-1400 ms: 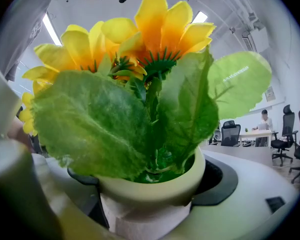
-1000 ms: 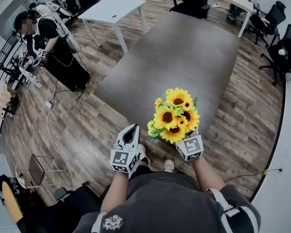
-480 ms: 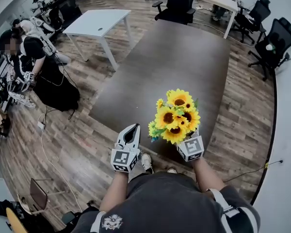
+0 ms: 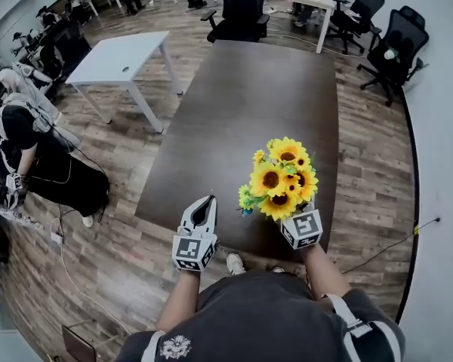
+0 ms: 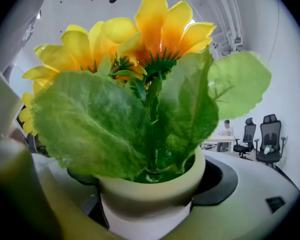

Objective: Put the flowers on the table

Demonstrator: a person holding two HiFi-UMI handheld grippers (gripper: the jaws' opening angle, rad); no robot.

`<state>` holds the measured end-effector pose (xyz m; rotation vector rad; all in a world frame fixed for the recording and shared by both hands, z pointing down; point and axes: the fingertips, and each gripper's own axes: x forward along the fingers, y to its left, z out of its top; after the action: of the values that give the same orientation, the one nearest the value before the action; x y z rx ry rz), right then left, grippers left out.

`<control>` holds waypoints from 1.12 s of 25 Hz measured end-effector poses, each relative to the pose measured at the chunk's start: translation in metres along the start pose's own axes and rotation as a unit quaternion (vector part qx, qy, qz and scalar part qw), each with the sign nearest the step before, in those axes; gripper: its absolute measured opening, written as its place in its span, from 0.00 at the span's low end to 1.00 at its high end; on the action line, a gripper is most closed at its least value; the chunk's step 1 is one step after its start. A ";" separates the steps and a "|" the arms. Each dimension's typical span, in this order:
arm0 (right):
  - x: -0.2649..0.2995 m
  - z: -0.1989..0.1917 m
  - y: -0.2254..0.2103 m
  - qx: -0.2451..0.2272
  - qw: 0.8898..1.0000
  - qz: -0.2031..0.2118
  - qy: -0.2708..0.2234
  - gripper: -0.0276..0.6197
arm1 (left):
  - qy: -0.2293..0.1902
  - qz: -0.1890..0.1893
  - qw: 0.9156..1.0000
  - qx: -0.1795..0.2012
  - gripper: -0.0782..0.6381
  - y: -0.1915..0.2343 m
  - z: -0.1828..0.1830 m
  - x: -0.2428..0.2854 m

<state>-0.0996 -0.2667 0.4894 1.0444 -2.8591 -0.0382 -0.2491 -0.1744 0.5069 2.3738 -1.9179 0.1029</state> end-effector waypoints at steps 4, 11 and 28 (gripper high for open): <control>-0.002 -0.002 -0.019 0.003 0.999 -0.048 0.006 0.86 | -0.001 -0.032 0.999 -0.001 0.12 0.007 -0.002 0.017; -0.030 -0.010 -0.049 0.002 0.992 -0.119 0.033 0.86 | -0.005 -0.080 0.997 -0.003 0.12 -0.001 -0.004 0.047; -0.044 -0.110 -0.106 0.048 0.978 -0.170 0.116 0.86 | 0.037 -0.132 0.991 -0.010 0.12 -0.049 -0.036 0.121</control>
<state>0.0129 -0.3187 0.5893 1.4404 -2.4705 0.1851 -0.1757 -0.2781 0.5545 2.5453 -1.5496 0.1483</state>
